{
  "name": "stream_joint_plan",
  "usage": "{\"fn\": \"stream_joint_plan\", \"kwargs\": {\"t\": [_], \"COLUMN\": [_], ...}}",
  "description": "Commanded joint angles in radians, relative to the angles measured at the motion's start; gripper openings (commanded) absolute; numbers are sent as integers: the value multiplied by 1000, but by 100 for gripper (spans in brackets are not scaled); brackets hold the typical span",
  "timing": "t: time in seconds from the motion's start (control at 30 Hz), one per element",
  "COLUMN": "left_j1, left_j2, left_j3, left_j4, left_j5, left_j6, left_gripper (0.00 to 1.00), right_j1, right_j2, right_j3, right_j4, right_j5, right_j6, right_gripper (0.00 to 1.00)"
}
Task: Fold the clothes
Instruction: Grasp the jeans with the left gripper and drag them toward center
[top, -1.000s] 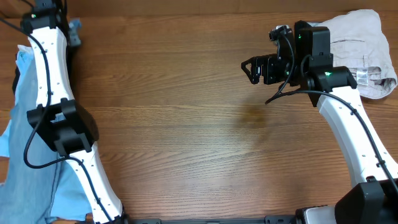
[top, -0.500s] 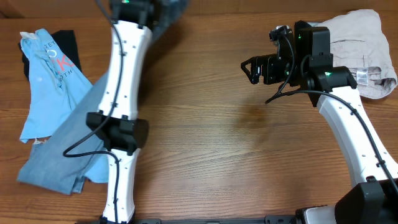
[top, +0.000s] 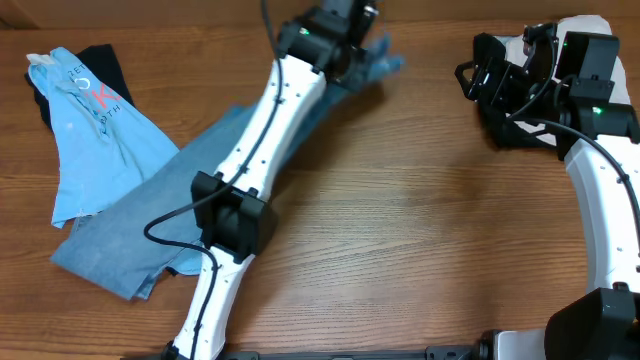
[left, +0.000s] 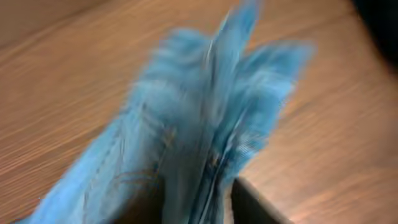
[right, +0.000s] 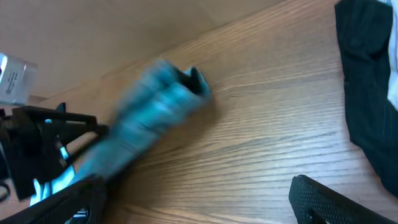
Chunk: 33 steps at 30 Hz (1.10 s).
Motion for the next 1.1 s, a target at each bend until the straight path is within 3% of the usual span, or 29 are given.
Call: {"fn": "stream_joint_plan", "kwargs": {"t": [0.0,0.03,0.07,0.1,0.17,0.23,0.3,0.4,0.57,0.83,0.9,0.93,0.97,1.03,1.07], "left_j1": [-74,-79,-78,-77,-69,-64,-33,47,156,178,177,178,181,198,208], "left_j2": [-13,-13,-13,-13,-13,-13,-15,-21,-21,-21,-21,-21,-21,-21,-21], "left_j3": [6,6,6,6,6,6,11,11,11,10,10,10,10,11,14], "left_j4": [4,3,0,-5,-24,-41,-45,-59,-124,-156,-158,-161,-164,-168,-168], "left_j5": [58,41,39,41,42,-7,-92,-9,23,-21,-21,-25,-45,-73,-72], "left_j6": [95,93,92,85,86,86,6,-51,-53,-48,-46,-41,-41,-41,-42], "left_gripper": [36,13,6,5,18,24,31,52,54,54,54,54,53,42,34], "right_j1": [0,1,3,7,20,48,89,139,225,347,362,367,370,369,363], "right_j2": [-16,-15,-15,-15,2,67,167,270,421,523,523,523,523,523,518], "right_j3": [27,25,18,7,-25,-56,-61,-61,-61,-62,-62,-62,-61,-46,-27], "right_j4": [-18,-24,-29,-35,-42,-20,24,120,306,459,484,496,505,508,494], "right_j5": [-19,-18,-19,-18,-16,-19,-41,-43,31,238,266,266,266,246,235], "right_j6": [4,4,6,13,39,58,57,58,143,220,241,241,241,248,247], "right_gripper": [99,98,96,94,93,93,93,89,76,73,61,50,33,4,4]}}
